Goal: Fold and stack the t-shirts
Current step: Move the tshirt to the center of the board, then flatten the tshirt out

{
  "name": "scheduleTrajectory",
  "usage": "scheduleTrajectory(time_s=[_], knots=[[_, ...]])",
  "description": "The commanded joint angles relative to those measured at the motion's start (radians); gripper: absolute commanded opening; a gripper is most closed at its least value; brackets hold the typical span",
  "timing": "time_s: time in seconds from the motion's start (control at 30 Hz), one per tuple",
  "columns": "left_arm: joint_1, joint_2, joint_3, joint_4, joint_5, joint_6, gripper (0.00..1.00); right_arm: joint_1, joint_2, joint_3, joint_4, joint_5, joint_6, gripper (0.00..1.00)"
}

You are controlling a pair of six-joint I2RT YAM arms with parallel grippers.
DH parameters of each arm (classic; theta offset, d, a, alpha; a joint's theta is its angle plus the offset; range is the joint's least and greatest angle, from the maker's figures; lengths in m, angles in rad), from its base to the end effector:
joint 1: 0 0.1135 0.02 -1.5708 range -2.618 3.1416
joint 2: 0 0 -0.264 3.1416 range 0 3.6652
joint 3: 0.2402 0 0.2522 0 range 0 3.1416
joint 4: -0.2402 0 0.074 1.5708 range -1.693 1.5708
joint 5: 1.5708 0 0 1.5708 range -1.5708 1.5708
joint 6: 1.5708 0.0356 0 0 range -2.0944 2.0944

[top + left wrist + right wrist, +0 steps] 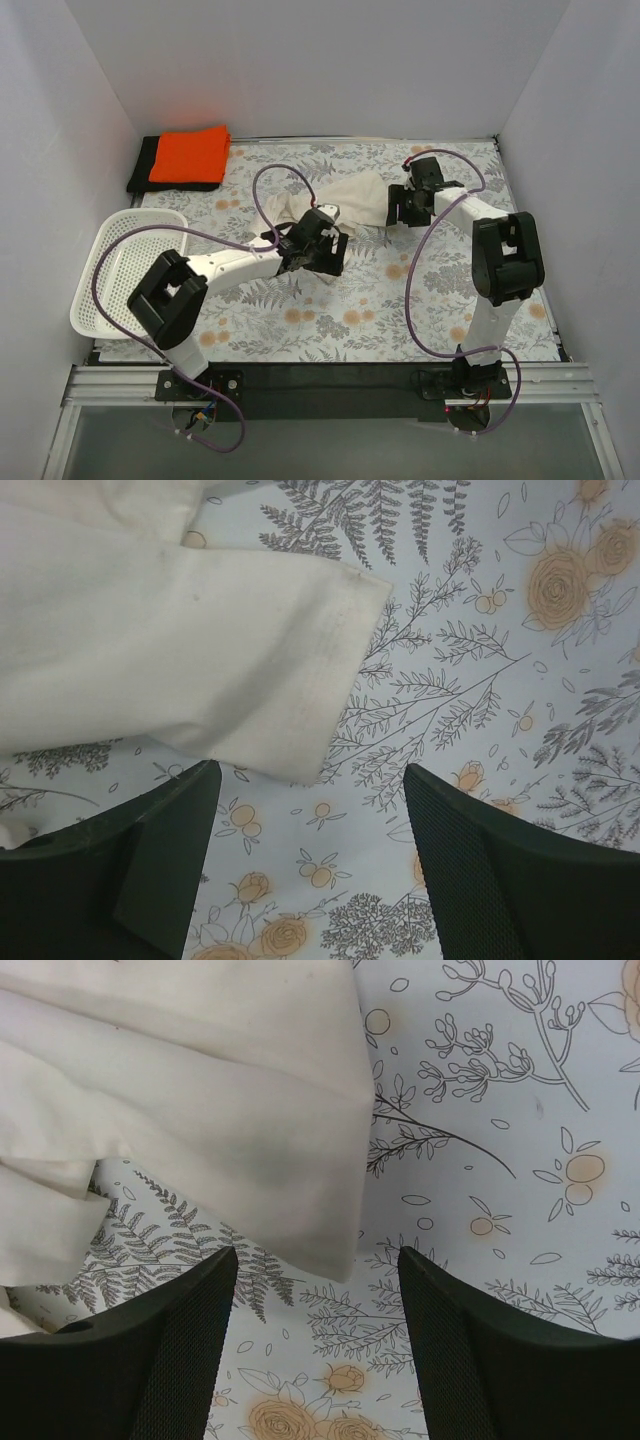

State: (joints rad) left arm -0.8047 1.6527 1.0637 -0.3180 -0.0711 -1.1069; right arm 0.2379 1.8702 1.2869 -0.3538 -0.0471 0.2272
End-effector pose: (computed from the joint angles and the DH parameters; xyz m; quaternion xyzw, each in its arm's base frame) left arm 0.2418 -0.2476 0.2042 -0.1537 0.9323 -0.2466 0.2153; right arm 0.3886 0.0959 0.1926 -0.0124 0.9499 0.0936 0.2979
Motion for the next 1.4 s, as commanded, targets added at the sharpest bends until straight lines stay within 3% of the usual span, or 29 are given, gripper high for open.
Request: scheduleTrajectory(time_s=[0.0, 0.3, 0.53, 0.57, 0.6, 0.67, 0.77, 1.07, 1.37], knots=[[-0.028, 0.041, 0.065, 0.022, -0.052, 0.059, 0.68, -0.002, 0.014, 0.028, 0.061, -0.03, -0.022, 0.6], [-0.065, 0.174, 0.096, 0.014, -0.133, 0.085, 0.63, -0.003, 0.043, -0.031, 0.121, -0.013, -0.022, 0.6], [-0.068, 0.206, 0.062, -0.006, -0.206, 0.087, 0.24, -0.005, 0.06, -0.043, 0.136, -0.028, -0.034, 0.42], [-0.068, 0.203, 0.058, -0.019, -0.216, 0.084, 0.08, -0.005, 0.055, -0.044, 0.136, -0.017, -0.04, 0.35], [-0.068, 0.2, 0.053, -0.032, -0.232, 0.082, 0.0, -0.005, 0.049, -0.052, 0.134, -0.007, -0.045, 0.32], [-0.067, 0.174, 0.039, -0.068, -0.298, 0.076, 0.0, -0.009, 0.009, -0.061, 0.121, 0.024, -0.057, 0.17], [-0.062, 0.093, 0.003, -0.141, -0.355, 0.067, 0.0, -0.043, -0.078, -0.09, 0.09, 0.136, -0.057, 0.02], [-0.011, -0.306, -0.067, -0.323, -0.351, -0.034, 0.0, -0.303, -0.312, 0.032, -0.045, 0.263, 0.067, 0.01], [0.153, -0.543, 0.008, -0.518, -0.346, -0.087, 0.0, -0.373, -0.329, 0.236, -0.111, 0.205, 0.055, 0.01]])
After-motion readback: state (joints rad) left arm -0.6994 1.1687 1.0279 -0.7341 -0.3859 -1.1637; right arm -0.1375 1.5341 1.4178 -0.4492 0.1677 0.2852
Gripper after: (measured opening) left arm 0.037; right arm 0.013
